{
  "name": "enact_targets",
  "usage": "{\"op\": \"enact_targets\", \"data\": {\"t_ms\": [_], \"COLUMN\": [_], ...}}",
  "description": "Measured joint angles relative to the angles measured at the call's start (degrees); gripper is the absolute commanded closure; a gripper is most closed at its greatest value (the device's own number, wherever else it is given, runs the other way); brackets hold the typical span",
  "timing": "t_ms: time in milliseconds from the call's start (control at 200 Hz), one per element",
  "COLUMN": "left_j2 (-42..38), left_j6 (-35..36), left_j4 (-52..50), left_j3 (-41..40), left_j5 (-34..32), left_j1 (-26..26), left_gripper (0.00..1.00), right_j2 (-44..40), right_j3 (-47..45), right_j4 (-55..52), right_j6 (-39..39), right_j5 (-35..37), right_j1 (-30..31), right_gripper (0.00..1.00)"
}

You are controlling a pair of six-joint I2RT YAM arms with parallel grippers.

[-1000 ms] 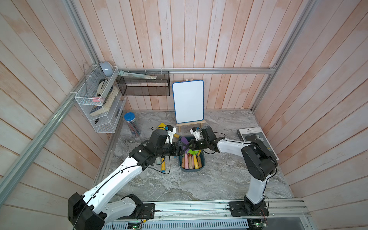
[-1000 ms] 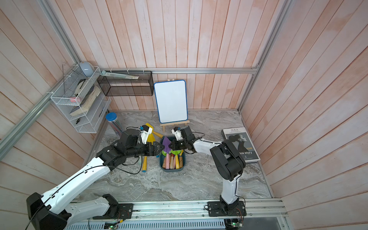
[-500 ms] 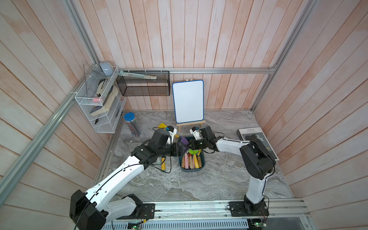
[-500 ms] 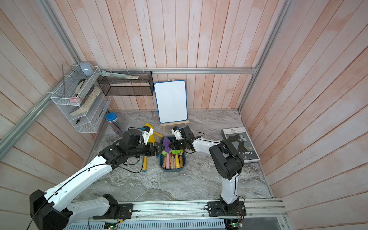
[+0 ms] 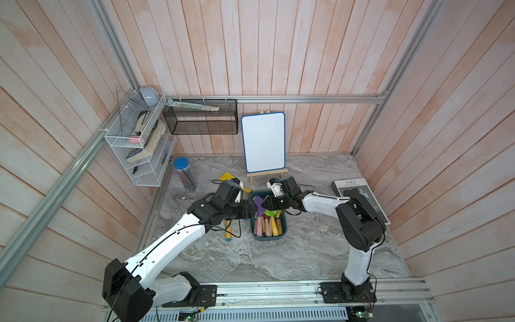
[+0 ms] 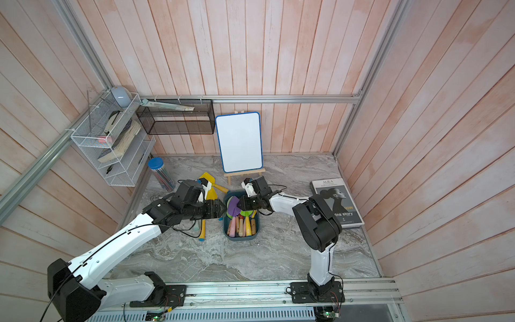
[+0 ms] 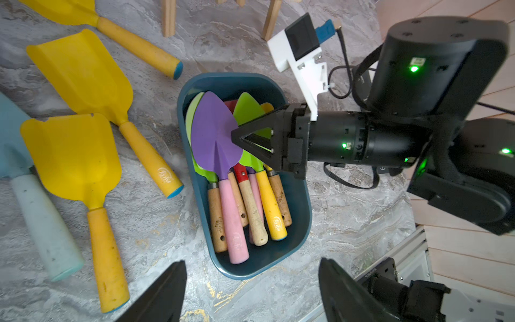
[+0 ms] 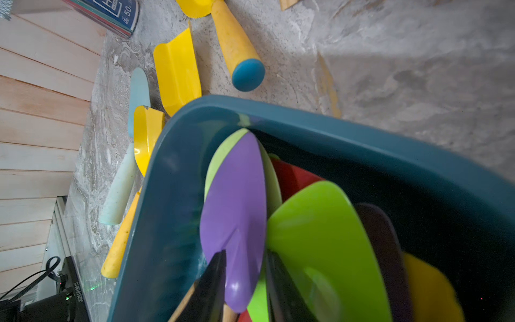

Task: Put the shovel into the storage box
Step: Place the shovel in the storage box, then pick up the shovel from the center of the board.

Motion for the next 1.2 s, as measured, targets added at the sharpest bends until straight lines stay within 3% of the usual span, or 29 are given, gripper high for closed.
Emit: {"op": "enact_targets", "data": {"t_ms": [255, 715, 940, 1200], "left_j2": [4.48, 10.86, 17.35, 21.57], "left_j6": [-3.02, -4.76, -4.07, -3.54], "left_j4": [-6.88, -5.86, -1.64, 1.25], "left_j3": [2.1, -5.57, -7.8, -9.49], "left_j5": [-6.36, -6.29, -5.4, -5.22], "left_j1": [1.51, 15.82, 19.12, 20.2], "left_gripper": [0.2, 0.22, 0.28, 0.42], "right_j2": [-2.71, -14.58, -18.29, -21.66], "right_j3": [0.0, -1.95, -6.12, -10.84], "right_j4": [-3.5, -6.69, -6.91, -7.08], "right_j6": [-0.24, -0.61, -0.57, -0.17], "right_j5": [1.88, 5.09, 5.7, 6.51], "right_j1": [0.09, 0.11, 0.11, 0.11], "right_gripper": [0.66, 0.67, 0.71, 0.75]}}
